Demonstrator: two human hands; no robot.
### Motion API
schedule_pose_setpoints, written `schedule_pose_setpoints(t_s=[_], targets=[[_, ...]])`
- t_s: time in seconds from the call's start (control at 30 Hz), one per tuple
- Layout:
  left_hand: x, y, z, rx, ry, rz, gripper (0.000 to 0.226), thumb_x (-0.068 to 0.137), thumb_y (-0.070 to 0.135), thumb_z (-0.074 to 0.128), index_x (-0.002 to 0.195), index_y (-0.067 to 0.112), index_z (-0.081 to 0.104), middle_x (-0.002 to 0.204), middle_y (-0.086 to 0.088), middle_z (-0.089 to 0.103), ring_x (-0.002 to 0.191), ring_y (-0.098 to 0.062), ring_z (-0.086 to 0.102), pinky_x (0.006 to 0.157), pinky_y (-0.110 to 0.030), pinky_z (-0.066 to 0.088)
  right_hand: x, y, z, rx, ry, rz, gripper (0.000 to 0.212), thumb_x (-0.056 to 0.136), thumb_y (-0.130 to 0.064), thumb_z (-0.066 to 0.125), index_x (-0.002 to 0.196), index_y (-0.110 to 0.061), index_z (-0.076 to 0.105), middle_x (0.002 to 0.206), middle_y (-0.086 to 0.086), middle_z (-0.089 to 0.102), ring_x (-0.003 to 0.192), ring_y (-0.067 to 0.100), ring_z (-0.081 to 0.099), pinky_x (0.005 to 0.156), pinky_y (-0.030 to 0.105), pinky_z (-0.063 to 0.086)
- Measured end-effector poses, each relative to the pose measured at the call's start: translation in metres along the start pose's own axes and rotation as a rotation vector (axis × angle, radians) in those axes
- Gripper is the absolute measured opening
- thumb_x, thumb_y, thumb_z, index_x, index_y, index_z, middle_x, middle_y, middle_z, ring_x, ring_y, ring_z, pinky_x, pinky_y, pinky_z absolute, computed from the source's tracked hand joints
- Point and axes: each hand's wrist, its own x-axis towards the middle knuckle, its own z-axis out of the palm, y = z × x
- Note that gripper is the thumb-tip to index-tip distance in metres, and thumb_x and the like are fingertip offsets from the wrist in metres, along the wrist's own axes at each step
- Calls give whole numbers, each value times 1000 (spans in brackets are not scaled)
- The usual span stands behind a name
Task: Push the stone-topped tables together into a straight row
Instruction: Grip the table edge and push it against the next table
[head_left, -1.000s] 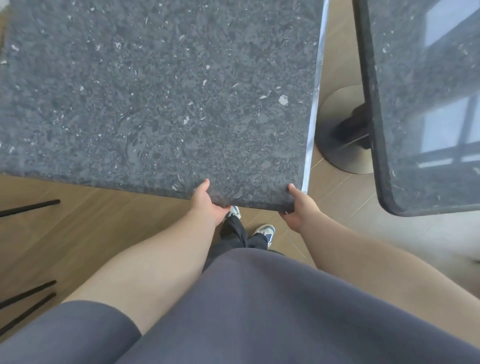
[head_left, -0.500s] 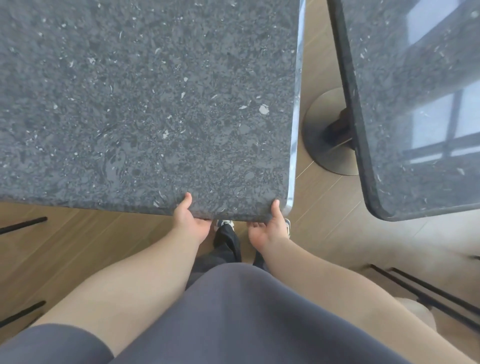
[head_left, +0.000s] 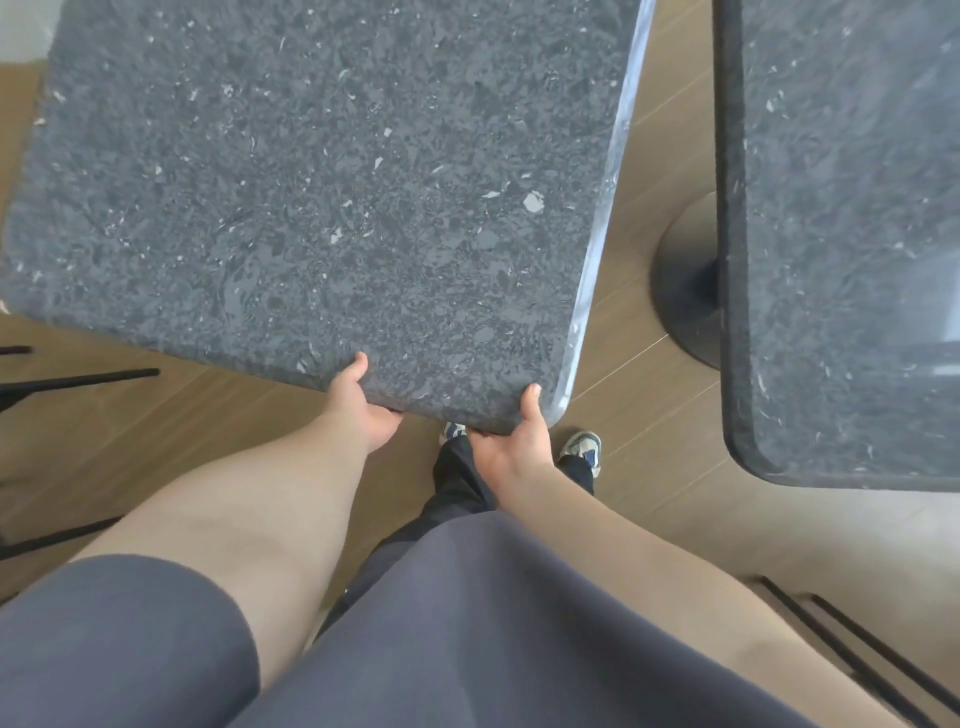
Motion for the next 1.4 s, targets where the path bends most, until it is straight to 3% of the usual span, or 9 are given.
schedule_pose_setpoints(t_s=[0.13, 0.23, 0.37, 0.43, 0.63, 0.77, 0.93, 1.1, 1.4], targets=[[-6, -17, 20, -34, 18, -14, 44, 91, 37, 71, 126, 13, 59, 122, -16, 68, 106, -40, 69, 79, -59, 59, -8, -28, 10, -35, 44, -6, 87, 73, -41, 86, 144, -12, 44, 135, 18, 60, 123, 38, 59, 109, 55, 44], [-9, -33, 40, -59, 37, -24, 40, 92, 38, 70, 121, 12, 60, 121, -15, 68, 105, -40, 69, 84, -57, 58, -8, -54, 19, -82, 65, -55, 74, 79, -41, 82, 137, -11, 48, 127, 17, 63, 116, 38, 62, 103, 56, 48], [-15, -56, 71, -70, 54, -38, 34, 94, 41, 68, 108, 10, 60, 111, -15, 69, 96, -38, 69, 62, -51, 61, -8, -91, 30, -122, 65, -50, 56, 79, -42, 82, 116, -11, 54, 110, 16, 67, 99, 38, 66, 96, 57, 52], [-17, -66, 86, -88, 71, -43, 34, 94, 41, 67, 108, 11, 59, 110, -15, 68, 96, -38, 68, 58, -50, 60, -7, -108, 34, -152, 71, -54, 58, 79, -43, 81, 119, -11, 54, 115, 15, 67, 104, 38, 65, 99, 58, 50], [-21, -94, 126, -133, 89, -37, 38, 96, 41, 65, 120, 13, 60, 118, -13, 67, 105, -35, 67, 96, -56, 53, -10, -154, 52, -188, 103, -76, 67, 81, -41, 80, 134, -12, 50, 127, 15, 66, 115, 37, 64, 99, 59, 50], [-24, -109, 148, -116, 99, -36, 35, 95, 45, 64, 108, 13, 62, 109, -11, 67, 92, -32, 66, 83, -50, 53, -11, -183, 62, -215, 113, -75, 64, 79, -39, 81, 130, -12, 52, 113, 15, 69, 105, 37, 66, 90, 59, 54], [-25, -121, 166, -109, 95, -20, 35, 97, 48, 60, 104, 14, 62, 102, -10, 67, 86, -29, 65, 62, -44, 50, -9, -206, 70, -257, 125, -81, 63, 76, -40, 84, 125, -12, 54, 114, 13, 70, 102, 36, 68, 94, 58, 54], [-25, -129, 181, -114, 104, -14, 35, 98, 48, 60, 105, 14, 62, 107, -9, 67, 90, -29, 65, 73, -45, 52, -5, -222, 76, -302, 115, -88, 61, 76, -42, 83, 122, -11, 55, 111, 13, 70, 100, 35, 68, 92, 57, 55], [-27, -135, 192, -134, 124, -4, 33, 98, 46, 60, 103, 13, 62, 104, -9, 66, 89, -29, 65, 72, -45, 51, -3, -235, 79, -330, 107, -50, 54, 76, -42, 83, 110, -10, 57, 106, 14, 70, 95, 34, 68, 78, 53, 58]])
